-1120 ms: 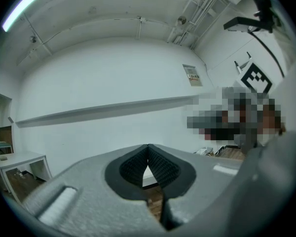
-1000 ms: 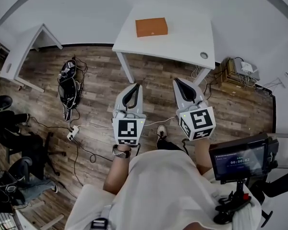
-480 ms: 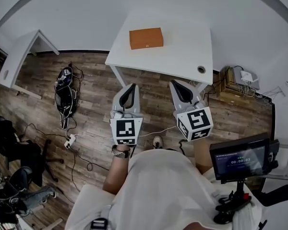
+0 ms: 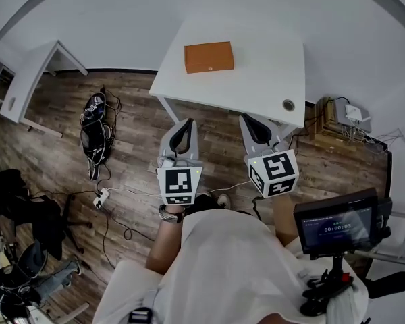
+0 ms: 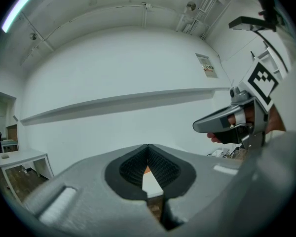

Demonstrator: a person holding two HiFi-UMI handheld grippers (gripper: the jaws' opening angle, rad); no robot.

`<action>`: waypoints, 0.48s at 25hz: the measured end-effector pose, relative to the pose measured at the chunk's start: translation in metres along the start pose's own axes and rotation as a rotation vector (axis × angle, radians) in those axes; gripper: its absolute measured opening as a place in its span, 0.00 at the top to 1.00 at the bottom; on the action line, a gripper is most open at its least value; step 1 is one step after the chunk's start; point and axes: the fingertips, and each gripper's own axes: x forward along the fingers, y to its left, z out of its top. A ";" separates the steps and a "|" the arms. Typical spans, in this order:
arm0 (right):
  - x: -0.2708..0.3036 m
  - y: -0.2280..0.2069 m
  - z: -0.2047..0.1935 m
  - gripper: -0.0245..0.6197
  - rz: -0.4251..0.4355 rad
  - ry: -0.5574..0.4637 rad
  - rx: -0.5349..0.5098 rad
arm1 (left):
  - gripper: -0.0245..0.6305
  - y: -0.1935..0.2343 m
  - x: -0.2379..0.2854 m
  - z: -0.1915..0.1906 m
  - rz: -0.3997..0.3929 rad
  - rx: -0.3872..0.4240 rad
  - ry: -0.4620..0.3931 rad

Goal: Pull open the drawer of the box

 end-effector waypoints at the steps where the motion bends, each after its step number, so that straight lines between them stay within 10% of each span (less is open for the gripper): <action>1: 0.000 -0.003 -0.003 0.96 -0.005 0.004 0.006 | 0.96 -0.001 0.002 -0.001 0.001 0.000 0.000; 12: 0.033 -0.025 -0.017 0.96 -0.040 0.028 0.013 | 0.96 0.009 0.040 -0.023 -0.021 -0.012 0.009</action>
